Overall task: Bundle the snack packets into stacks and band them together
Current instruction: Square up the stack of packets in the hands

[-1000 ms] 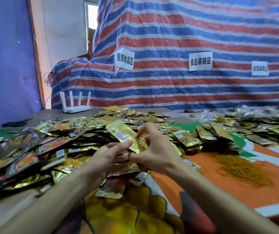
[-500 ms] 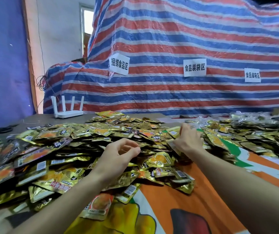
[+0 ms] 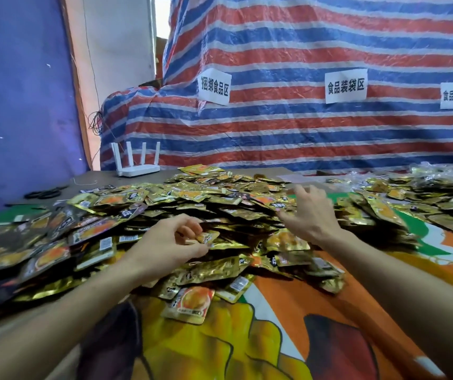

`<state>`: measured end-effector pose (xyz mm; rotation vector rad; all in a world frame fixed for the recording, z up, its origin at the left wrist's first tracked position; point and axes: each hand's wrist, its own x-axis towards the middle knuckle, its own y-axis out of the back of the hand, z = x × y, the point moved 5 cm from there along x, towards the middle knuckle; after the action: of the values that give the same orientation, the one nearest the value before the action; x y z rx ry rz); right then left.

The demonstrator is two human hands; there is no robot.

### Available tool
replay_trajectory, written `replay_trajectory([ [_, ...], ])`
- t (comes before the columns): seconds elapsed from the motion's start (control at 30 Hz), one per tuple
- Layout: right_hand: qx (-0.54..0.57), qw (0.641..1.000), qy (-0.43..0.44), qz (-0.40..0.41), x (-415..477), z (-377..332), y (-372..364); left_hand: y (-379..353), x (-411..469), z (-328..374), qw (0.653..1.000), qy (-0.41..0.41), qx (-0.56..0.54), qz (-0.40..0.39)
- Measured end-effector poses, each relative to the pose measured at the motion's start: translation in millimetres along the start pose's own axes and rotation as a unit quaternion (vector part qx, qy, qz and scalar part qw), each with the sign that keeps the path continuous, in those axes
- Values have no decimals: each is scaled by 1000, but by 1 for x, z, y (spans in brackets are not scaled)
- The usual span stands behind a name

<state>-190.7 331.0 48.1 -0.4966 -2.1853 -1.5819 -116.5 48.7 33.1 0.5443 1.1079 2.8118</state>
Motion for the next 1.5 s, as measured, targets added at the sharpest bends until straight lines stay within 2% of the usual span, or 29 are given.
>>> replay_trajectory([
  [0.1,90,982,107,-128,-24,-46,-4,10,-13,-16,993,7,115,-10],
  [0.23,57,973,173,-143,-45,-92,-12,22,-26,-32,962,17,271,4],
  [0.43,-58,983,98,-147,-51,-120,-46,19,-38,-53,927,111,357,2],
  [0.6,-67,993,8,-97,-45,-106,-53,16,-34,-52,930,131,344,8],
  [0.8,-38,999,13,-37,-35,-87,-48,8,-24,-50,928,140,345,8],
  [1.0,132,989,59,19,-32,-75,-37,-11,-11,-36,958,91,268,54],
  [1.17,253,960,69,94,-31,-68,-26,-27,10,-18,991,63,94,75],
  [1.27,359,918,71,155,-32,-68,-17,-35,18,-17,991,73,-42,107],
  [1.37,487,849,23,205,-35,-65,-10,-40,21,-17,981,75,-122,132],
  [1.43,560,803,-7,203,-36,-64,-9,-41,24,-18,970,79,-183,139],
  [1.5,598,780,-19,182,-38,-68,-10,-41,25,-17,951,99,-252,152],
])
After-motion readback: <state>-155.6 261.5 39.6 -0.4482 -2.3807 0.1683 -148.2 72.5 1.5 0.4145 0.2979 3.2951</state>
